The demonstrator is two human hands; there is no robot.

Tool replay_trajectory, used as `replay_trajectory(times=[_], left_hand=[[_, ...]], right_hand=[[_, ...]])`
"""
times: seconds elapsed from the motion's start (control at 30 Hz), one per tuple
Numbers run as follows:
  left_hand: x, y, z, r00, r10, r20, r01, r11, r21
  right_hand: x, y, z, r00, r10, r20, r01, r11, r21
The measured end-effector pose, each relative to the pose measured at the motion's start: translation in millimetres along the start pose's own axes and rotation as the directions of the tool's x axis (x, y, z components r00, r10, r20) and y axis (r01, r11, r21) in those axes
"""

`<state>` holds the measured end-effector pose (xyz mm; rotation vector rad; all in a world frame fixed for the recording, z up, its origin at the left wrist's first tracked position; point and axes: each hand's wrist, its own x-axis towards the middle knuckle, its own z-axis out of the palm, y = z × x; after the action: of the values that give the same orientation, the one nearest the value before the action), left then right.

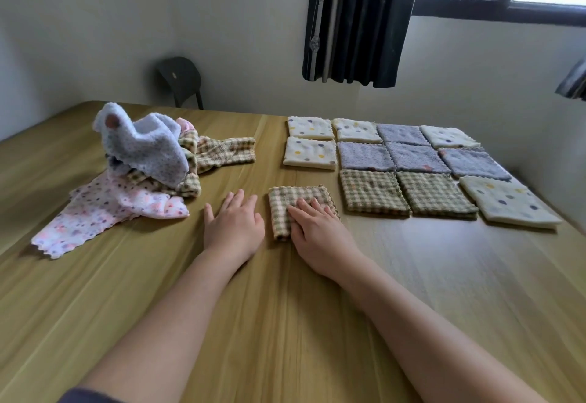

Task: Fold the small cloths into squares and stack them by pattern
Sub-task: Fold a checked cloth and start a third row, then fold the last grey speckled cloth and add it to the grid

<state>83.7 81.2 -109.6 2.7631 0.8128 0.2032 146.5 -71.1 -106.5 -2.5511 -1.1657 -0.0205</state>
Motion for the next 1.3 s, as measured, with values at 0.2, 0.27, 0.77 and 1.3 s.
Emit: replay_trajectory(times=[0.2, 0.27, 0.77, 1.3], left_hand=[[-1.2, -2.3, -0.4, 1.0, 0.003, -0.001, -0.003, 1.0, -0.015], [-1.8, -2.9, -0.1, 1.0, 0.005, 0.002, -0.005, 1.0, -0.017], [-2.9, -5.0, -2.7, 1.0, 0.006, -0.002, -0.006, 0.999, -0.036], [5.7, -57.3, -33.9, 0.825, -0.039, -0.563, -0.012, 0.996, -0.087]], right_hand=[[15.4, -2.6, 1.7, 0.998, 0.055, 0.027, -0.055, 0.998, -0.023], [22.3, -1.3, 0.8, 0.996, 0.077, 0.044, -0.076, 0.997, -0.015], [64.1, 6.7, 4.1, 0.977, 0.203, 0.061, -0.2, 0.978, -0.058], [73.2, -36.0, -11.1, 0.992, -0.033, -0.122, 0.03, 0.999, -0.025]])
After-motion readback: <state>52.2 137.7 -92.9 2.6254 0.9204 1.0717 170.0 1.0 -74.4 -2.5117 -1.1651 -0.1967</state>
